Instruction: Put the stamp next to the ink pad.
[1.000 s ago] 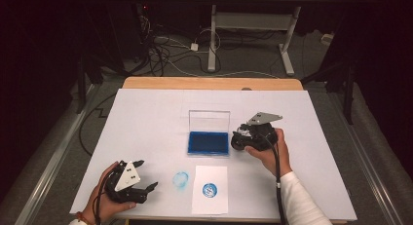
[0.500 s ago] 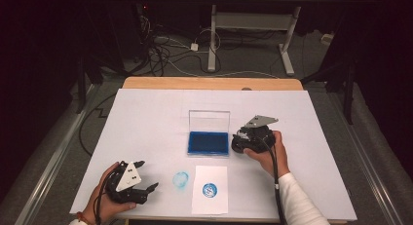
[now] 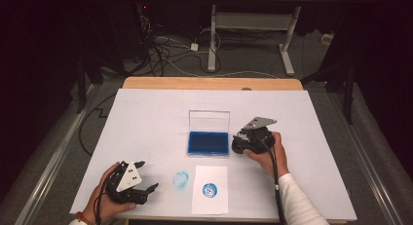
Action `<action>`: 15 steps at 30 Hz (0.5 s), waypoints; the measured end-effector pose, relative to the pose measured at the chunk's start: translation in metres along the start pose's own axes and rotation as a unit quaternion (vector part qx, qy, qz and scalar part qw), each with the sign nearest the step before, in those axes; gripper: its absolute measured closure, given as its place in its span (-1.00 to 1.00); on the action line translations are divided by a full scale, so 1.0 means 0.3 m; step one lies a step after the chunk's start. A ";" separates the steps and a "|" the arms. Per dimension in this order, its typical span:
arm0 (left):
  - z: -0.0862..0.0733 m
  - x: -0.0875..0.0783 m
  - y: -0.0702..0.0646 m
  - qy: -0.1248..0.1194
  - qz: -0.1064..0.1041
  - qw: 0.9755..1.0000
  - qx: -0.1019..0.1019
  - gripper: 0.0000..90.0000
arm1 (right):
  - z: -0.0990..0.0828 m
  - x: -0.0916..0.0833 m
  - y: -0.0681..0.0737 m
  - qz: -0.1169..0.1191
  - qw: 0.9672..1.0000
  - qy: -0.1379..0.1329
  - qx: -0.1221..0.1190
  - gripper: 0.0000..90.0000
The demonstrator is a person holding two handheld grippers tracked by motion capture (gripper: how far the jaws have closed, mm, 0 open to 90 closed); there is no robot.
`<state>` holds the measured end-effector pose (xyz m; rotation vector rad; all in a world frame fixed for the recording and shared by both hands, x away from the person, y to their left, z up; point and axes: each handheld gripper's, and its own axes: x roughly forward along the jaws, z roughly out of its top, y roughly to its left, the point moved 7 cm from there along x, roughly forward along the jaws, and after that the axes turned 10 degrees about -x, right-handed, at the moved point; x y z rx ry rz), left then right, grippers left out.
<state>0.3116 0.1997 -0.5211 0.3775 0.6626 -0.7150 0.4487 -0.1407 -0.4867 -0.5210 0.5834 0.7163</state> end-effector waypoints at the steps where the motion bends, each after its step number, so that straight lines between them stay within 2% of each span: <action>1: 0.000 0.000 0.000 0.000 0.000 1.000 0.000 -0.62 | 0.000 0.000 0.001 -0.001 1.000 0.001 -0.001 0.26; 10: 0.000 0.000 0.000 0.001 0.000 1.000 0.000 -0.62 | 0.000 0.000 0.007 0.005 1.000 0.002 0.000 0.25; 15: 0.001 -0.001 -0.002 0.001 0.000 1.000 0.001 -0.62 | 0.005 -0.004 0.011 0.007 1.000 -0.002 0.001 0.17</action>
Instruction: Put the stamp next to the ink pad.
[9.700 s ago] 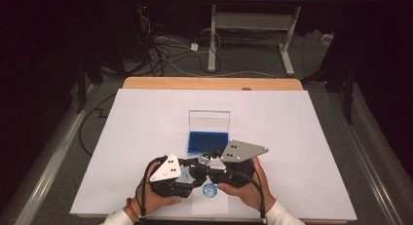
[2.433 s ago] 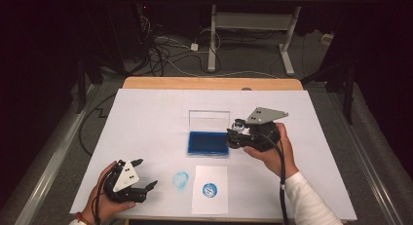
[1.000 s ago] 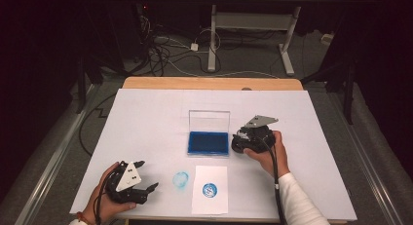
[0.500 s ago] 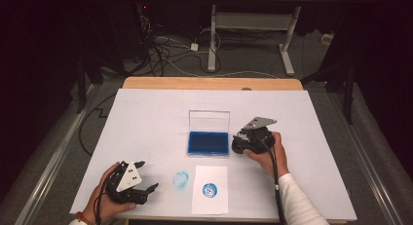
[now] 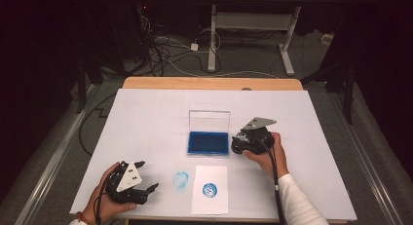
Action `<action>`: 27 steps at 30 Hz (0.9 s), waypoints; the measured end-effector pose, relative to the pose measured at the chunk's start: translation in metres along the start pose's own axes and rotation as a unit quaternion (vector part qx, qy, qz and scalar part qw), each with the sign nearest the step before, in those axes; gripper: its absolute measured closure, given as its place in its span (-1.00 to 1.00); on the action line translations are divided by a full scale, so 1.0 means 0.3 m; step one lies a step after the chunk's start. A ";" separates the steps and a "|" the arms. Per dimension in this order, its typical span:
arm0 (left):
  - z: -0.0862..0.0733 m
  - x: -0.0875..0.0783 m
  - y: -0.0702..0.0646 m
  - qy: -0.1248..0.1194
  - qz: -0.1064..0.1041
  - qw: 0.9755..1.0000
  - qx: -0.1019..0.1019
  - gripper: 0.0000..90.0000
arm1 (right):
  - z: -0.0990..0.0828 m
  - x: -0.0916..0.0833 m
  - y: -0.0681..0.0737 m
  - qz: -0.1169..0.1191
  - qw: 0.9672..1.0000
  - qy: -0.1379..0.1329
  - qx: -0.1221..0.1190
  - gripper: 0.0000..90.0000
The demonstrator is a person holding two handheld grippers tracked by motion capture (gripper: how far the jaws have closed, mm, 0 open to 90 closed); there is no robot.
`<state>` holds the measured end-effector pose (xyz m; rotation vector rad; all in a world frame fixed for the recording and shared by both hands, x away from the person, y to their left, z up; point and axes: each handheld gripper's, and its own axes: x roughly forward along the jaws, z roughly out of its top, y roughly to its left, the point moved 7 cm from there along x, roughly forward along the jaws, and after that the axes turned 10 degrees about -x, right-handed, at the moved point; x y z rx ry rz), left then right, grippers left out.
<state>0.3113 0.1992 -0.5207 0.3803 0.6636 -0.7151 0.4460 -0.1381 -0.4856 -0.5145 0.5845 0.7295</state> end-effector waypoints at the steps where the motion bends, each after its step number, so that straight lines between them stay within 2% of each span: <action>1: 0.000 0.000 0.000 0.000 0.000 1.000 0.000 -0.62 | 0.001 -0.001 0.001 0.000 1.000 0.000 0.000 0.17; 13: 0.002 -0.002 -0.001 -0.001 -0.001 1.000 0.000 -0.62 | 0.015 -0.019 -0.002 -0.007 1.000 -0.013 0.001 0.02; 24: 0.003 -0.003 -0.002 -0.001 0.000 1.000 0.000 -0.62 | 0.060 -0.074 -0.015 -0.021 0.998 -0.055 0.006 -0.27; 27: 0.004 -0.002 -0.002 -0.001 0.000 1.000 -0.001 -0.62 | 0.066 -0.086 -0.020 -0.033 0.998 -0.061 0.007 -0.35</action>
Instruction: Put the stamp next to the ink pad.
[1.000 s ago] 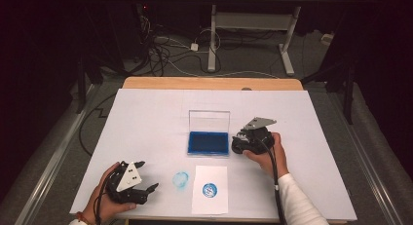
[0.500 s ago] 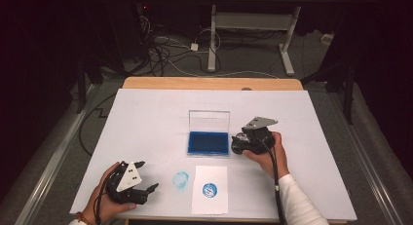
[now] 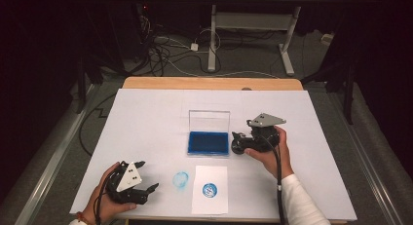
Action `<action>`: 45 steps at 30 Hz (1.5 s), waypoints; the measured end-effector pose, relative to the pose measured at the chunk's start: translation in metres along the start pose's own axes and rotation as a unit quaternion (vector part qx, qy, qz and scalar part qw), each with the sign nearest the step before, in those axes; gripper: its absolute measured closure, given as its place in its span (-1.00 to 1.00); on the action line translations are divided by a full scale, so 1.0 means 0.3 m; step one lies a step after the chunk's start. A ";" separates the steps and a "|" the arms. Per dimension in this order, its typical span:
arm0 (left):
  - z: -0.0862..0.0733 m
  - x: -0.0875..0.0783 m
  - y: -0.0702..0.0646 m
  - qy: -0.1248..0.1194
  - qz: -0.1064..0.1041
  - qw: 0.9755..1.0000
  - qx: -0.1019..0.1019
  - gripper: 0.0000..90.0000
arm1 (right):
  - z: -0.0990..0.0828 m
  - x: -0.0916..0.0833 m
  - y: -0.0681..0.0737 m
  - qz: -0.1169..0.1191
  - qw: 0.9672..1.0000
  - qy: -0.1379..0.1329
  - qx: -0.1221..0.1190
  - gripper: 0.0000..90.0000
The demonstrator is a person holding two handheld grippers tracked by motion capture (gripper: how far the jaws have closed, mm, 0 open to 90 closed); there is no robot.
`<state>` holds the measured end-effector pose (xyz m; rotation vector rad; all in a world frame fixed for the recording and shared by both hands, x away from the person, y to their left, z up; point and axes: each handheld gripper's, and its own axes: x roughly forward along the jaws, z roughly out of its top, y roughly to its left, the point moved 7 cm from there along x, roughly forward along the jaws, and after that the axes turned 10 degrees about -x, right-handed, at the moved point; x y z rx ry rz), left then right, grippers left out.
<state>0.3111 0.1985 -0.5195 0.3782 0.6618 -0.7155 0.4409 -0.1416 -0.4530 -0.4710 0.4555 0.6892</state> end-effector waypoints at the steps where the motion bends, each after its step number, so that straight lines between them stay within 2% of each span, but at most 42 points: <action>1: 0.000 0.000 0.000 0.000 0.000 1.000 0.000 -0.62 | 0.002 -0.003 -0.002 -0.003 1.000 -0.002 -0.001 -0.40; 8: -0.001 0.001 0.001 0.000 0.000 1.000 -0.002 -0.62 | 0.013 -0.021 -0.002 -0.013 1.000 -0.007 -0.005 -0.49; 23: -0.001 -0.001 0.004 -0.001 0.001 1.000 -0.004 -0.62 | 0.046 -0.077 0.019 -0.015 0.999 -0.029 -0.025 -0.48; 34: 0.000 -0.009 0.012 -0.004 0.010 1.000 -0.003 -0.62 | 0.060 -0.129 0.064 -0.009 0.998 -0.039 -0.048 -0.46; 38: 0.000 -0.010 0.012 0.000 0.017 1.000 0.007 -0.62 | 0.060 -0.155 0.078 -0.013 0.997 -0.040 -0.062 -0.47; 45: 0.002 -0.012 0.013 -0.001 0.017 1.000 0.009 -0.62 | 0.055 -0.196 0.098 -0.012 0.997 -0.047 -0.067 -0.47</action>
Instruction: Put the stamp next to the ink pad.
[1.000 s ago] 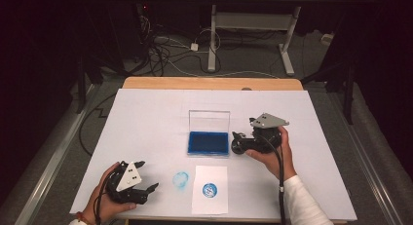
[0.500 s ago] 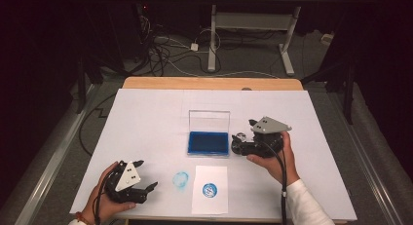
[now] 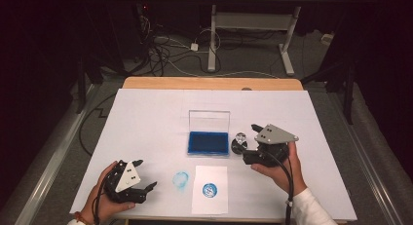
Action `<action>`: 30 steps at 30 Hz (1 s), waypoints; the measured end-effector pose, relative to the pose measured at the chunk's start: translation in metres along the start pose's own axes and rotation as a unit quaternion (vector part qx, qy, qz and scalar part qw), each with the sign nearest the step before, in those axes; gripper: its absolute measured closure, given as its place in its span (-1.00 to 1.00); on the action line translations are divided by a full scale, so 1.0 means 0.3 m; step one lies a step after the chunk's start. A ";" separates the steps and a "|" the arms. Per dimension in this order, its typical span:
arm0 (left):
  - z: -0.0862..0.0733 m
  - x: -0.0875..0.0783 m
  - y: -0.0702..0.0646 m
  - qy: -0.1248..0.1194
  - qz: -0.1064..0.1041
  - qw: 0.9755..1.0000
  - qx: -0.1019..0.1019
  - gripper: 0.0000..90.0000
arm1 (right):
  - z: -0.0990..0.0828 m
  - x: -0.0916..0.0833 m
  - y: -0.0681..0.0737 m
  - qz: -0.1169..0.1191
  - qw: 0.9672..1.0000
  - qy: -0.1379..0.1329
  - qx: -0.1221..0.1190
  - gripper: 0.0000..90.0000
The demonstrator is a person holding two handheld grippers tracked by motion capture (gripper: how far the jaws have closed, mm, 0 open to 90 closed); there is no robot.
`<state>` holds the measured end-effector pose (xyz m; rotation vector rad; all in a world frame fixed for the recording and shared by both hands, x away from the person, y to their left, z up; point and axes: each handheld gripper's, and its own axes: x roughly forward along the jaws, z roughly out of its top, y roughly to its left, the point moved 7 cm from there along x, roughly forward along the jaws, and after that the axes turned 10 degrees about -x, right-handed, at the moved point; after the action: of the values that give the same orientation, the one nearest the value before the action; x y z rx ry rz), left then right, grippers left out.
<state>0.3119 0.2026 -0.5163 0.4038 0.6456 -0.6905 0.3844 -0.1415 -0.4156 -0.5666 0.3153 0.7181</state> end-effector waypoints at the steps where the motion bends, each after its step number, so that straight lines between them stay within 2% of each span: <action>1: 0.000 0.000 -0.001 0.001 0.000 1.000 0.001 -0.62 | 0.000 -0.005 0.003 0.003 1.000 -0.001 -0.002 -0.47; 12: 0.001 -0.003 0.002 -0.001 0.001 1.000 0.001 -0.62 | -0.012 -0.037 0.026 -0.002 1.000 -0.005 -0.025 -0.48; 17: 0.002 0.000 0.002 -0.001 0.000 1.000 -0.001 -0.62 | -0.025 -0.056 0.030 0.002 1.000 -0.010 -0.024 -0.48; 23: 0.000 0.001 -0.001 0.003 -0.001 1.000 0.002 -0.62 | -0.036 -0.089 0.030 -0.006 0.999 -0.024 -0.028 -0.48; 30: 0.002 0.001 -0.001 0.002 0.000 1.000 0.001 -0.62 | -0.063 -0.120 0.028 -0.009 0.999 -0.019 -0.033 -0.49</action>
<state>0.3120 0.2021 -0.5161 0.4079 0.6480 -0.6905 0.3513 -0.1665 -0.4178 -0.6167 0.2525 0.7222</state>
